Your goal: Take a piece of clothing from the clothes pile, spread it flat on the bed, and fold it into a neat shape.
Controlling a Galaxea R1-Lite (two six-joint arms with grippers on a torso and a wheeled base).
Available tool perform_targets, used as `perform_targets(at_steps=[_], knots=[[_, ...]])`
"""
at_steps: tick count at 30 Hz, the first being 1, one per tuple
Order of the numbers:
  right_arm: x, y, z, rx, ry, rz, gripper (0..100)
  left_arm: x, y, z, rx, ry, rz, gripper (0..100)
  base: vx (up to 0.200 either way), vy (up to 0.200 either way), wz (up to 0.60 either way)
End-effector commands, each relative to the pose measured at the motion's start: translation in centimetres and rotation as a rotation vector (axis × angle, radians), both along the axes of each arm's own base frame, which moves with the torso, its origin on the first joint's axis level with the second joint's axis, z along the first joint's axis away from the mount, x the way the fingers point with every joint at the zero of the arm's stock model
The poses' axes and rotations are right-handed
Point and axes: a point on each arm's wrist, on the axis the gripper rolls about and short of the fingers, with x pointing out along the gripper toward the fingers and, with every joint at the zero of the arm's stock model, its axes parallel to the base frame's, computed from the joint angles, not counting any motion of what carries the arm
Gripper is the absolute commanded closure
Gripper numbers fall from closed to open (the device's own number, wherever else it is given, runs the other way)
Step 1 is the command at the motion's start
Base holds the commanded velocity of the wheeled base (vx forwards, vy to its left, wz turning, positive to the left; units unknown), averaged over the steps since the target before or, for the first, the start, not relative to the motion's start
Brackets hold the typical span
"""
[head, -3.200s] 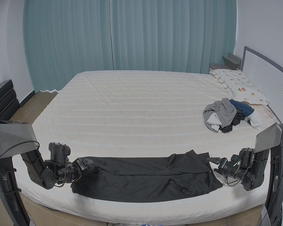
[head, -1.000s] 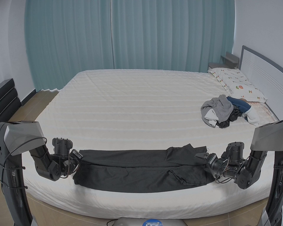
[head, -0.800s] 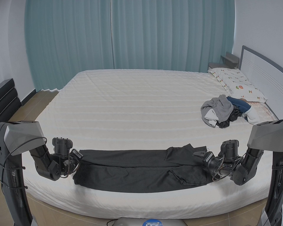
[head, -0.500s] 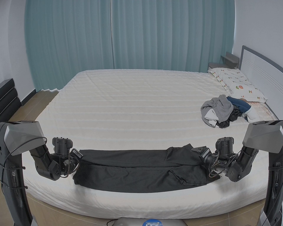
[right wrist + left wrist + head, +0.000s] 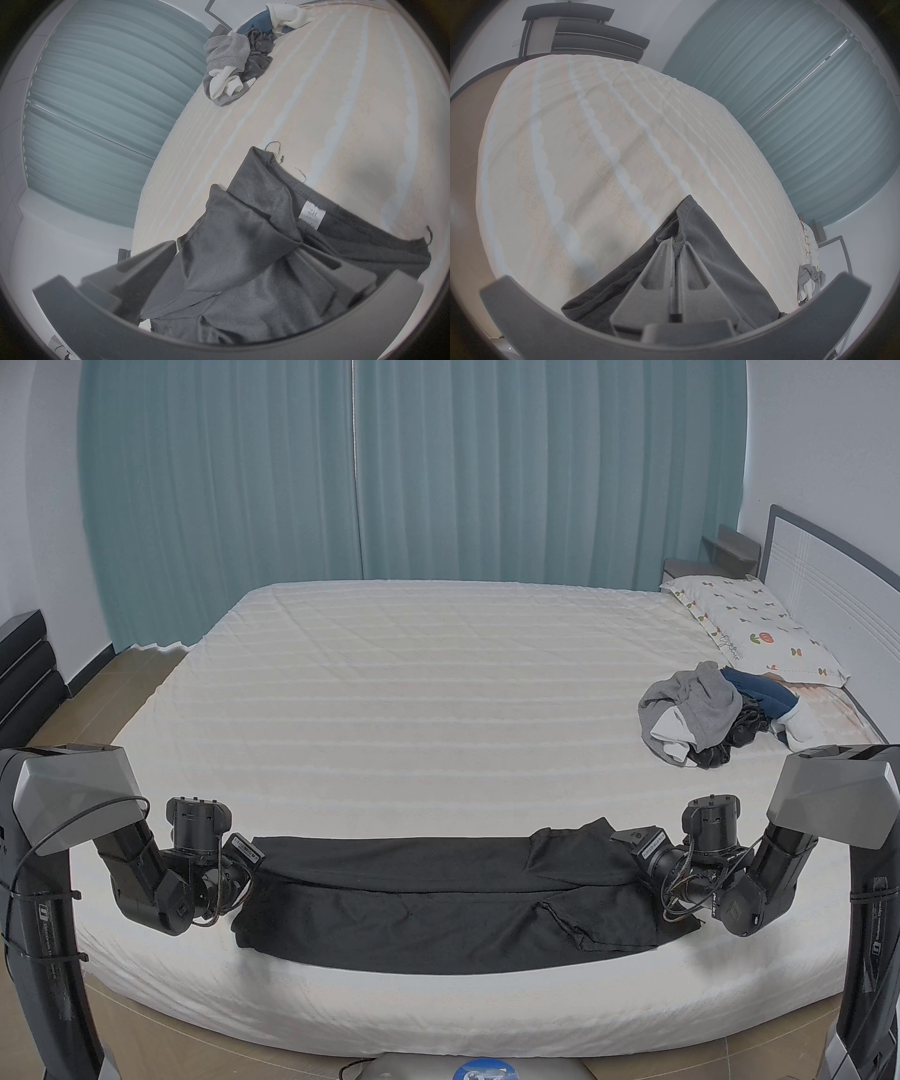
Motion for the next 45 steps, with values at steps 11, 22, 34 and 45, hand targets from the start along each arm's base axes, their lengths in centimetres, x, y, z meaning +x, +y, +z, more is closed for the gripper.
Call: perform_targets(at_steps=[11, 22, 34, 45], knots=[[0.4, -0.8, 1.6, -0.020, 0.037, -0.032, 100, 0.1, 0.0, 0.1, 0.001, -0.006, 0.000, 100, 0.000, 0.000, 0.00], [3.7, -1.2, 3.3, 0.054, -0.144, -0.121, 100, 4.0, 0.2, 2.7, -0.015, -0.181, 0.078, 100, 0.000, 0.000, 0.00], [2.3, -2.0, 1.0, 0.062, -0.282, -0.058, 100, 4.5, 0.4, 0.7, 0.008, -0.255, 0.102, 100, 0.000, 0.000, 0.00], [-0.8, -2.7, -1.1, -0.044, -0.146, 0.013, 100, -0.2, -0.2, -2.4, 0.194, -0.112, -0.045, 100, 0.000, 0.000, 0.00]])
